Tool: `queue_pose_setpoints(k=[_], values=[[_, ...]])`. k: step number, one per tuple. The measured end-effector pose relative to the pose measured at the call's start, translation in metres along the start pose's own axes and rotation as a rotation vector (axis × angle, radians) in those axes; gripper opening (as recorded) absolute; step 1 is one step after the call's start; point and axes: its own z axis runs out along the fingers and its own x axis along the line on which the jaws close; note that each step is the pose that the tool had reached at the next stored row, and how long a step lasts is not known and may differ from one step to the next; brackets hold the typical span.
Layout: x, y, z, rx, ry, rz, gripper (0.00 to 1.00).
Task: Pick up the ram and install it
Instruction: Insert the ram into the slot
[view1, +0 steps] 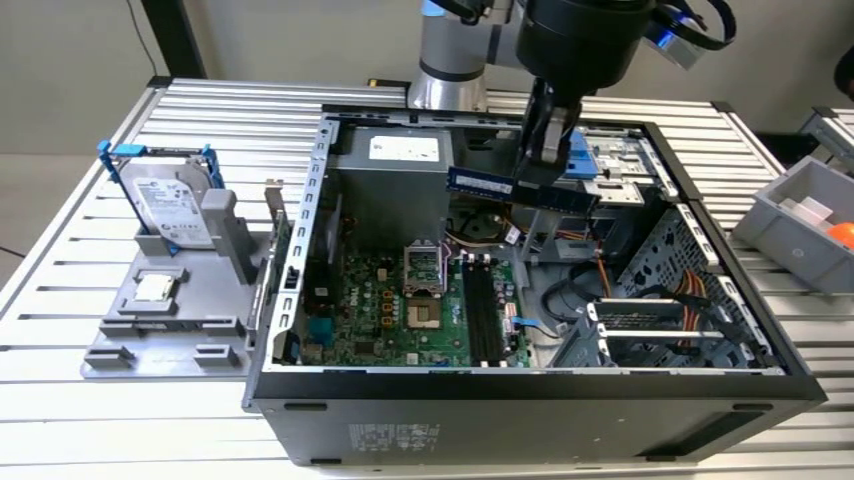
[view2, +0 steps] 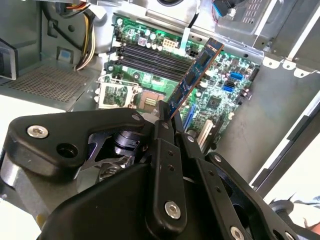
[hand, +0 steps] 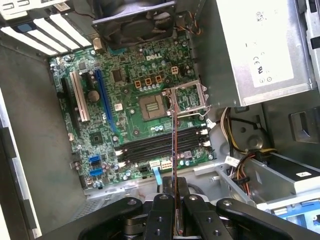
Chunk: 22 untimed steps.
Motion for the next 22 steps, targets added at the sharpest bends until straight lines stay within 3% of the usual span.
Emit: queue_pose_setpoints(k=[22], values=[[0.0000,0.0000,0.0001,-0.0001,-0.0006,0.099,0.00]])
